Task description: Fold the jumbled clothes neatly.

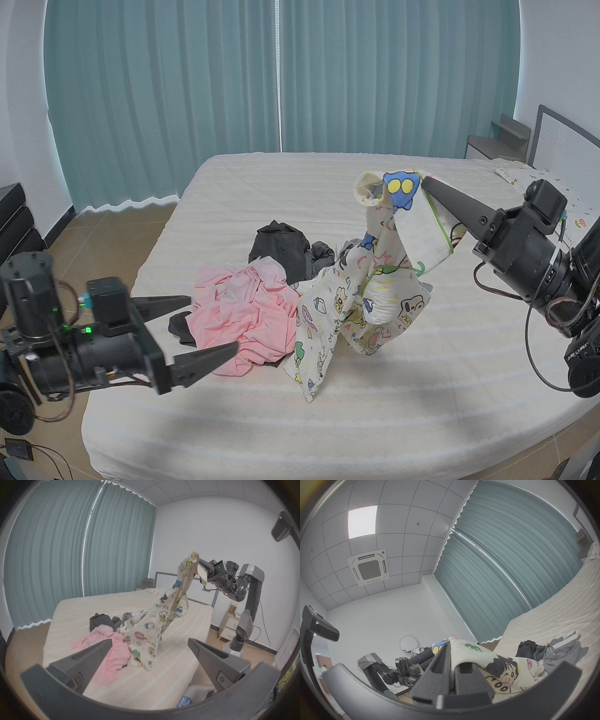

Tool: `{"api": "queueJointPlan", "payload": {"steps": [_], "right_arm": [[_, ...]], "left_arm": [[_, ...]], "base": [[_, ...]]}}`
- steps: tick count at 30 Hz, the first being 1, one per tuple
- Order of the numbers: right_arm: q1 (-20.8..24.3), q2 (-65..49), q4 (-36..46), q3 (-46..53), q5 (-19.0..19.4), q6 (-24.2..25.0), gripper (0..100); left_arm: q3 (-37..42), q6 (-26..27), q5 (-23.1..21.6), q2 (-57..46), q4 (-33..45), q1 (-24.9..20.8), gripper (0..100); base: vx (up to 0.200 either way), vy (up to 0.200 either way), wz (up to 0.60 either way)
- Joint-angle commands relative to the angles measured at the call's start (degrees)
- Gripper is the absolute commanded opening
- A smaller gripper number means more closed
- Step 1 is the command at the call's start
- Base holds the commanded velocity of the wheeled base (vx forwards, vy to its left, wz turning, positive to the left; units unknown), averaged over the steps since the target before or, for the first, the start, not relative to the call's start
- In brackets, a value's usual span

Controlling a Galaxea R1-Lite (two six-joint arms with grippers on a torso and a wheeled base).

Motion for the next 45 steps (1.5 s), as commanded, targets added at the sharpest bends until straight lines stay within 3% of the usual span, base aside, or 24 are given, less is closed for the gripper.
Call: {"api": "queueJointPlan", "payload": {"steps": [1,10,12,14,18,29,37,45], "right_arm": [[2.6,5.1,2.5,-8.1,-2.7,0.6,0],[1.6,5.1,2.5,-8.3,-2.7,0.7,0],[1.5,5.0,2.5,-8.4,-2.6,0.7,0],[1.5,4.6,2.5,-8.4,-2.6,0.6,0],[1.3,4.8,2.5,-8.2,-2.6,0.7,0],[1.1,4.3,2.2,-7.7,-2.6,0.7,0],[1.4,2.8,1.9,-7.7,-2.7,0.7,0],[1.5,0.0,2.5,-8.8,-2.0,0.6,0]], "left_arm": [[-4.5,-8.1,18.6,31.2,-23.0,-18.8,100],[-8.1,-8.0,20.3,35.2,-24.3,-20.2,100],[-10.1,-8.1,22.9,37.4,-24.8,-19.7,100],[-13.7,-8.8,28.6,41.0,-26.3,-19.2,100],[-16.7,-10.2,33.5,43.4,-28.7,-17.9,100],[-18.5,-10.8,34.1,48.6,-30.2,-15.4,100],[-19.1,-11.0,33.5,57.3,-40.4,-14.0,100],[-19.5,-13.1,33.6,62.1,-43.8,-13.9,100]], "base": [[0.0,0.0,0.0],[0.0,0.0,0.0],[0.0,0.0,0.0],[0.0,0.0,0.0],[0.0,0.0,0.0],[0.0,0.0,0.0],[0.0,0.0,0.0],[0.0,0.0,0.0]]}}
